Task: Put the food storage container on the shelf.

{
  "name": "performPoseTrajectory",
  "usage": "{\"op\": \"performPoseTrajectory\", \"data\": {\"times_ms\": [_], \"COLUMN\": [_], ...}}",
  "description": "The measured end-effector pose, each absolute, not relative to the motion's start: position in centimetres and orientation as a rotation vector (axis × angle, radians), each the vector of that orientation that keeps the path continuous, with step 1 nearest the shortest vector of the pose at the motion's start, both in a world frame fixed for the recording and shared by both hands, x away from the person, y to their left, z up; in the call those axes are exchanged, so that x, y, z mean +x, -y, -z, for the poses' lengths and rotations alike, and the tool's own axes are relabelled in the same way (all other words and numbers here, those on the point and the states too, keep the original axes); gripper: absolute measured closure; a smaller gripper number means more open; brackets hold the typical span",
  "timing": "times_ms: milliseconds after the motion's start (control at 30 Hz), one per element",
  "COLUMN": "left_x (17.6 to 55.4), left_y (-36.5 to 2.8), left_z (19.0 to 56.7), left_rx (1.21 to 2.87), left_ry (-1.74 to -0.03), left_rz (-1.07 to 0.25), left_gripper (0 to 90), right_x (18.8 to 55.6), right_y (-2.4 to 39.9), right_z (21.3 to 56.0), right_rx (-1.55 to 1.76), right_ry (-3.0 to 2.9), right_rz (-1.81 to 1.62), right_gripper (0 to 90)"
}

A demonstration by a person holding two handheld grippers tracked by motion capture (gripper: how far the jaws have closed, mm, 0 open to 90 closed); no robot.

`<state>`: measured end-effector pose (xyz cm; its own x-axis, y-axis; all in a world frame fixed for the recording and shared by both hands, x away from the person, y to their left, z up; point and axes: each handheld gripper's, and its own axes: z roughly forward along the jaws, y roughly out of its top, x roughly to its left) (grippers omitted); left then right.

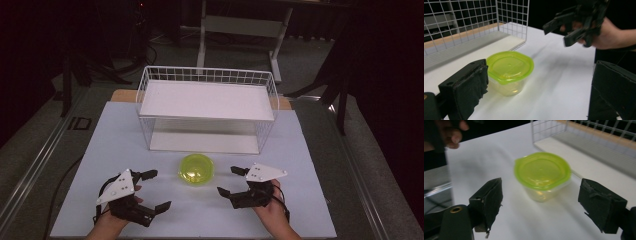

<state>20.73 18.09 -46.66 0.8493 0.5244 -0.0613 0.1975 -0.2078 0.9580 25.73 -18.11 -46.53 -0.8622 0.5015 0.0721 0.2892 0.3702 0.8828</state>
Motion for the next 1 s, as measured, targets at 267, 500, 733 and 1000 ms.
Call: {"op": "performPoseTrajectory", "data": {"times_ms": [267,500,733,1000], "left_x": [23.1,25.3,27.4,29.5], "left_y": [-17.6,-17.7,-16.9,-15.6], "left_z": [45.0,43.9,44.8,47.3], "left_rx": [1.809,1.812,1.801,1.827], "left_ry": [-0.566,-0.707,-0.739,-0.808], "left_rz": [-0.317,-0.202,-0.146,-0.117], "left_gripper": [1.4,1.4,1.4,1.5], "right_x": [26.0,27.1,28.7,30.4], "right_y": [17.0,16.0,15.2,14.5], "right_z": [45.4,43.9,43.5,45.7], "right_rx": [0.664,0.680,0.779,0.992], "right_ry": [-2.333,-2.318,-2.320,-2.302], "right_rz": [-1.443,-1.467,-1.487,-1.484], "right_gripper": [16.3,14.1,11.2,14.1]}}
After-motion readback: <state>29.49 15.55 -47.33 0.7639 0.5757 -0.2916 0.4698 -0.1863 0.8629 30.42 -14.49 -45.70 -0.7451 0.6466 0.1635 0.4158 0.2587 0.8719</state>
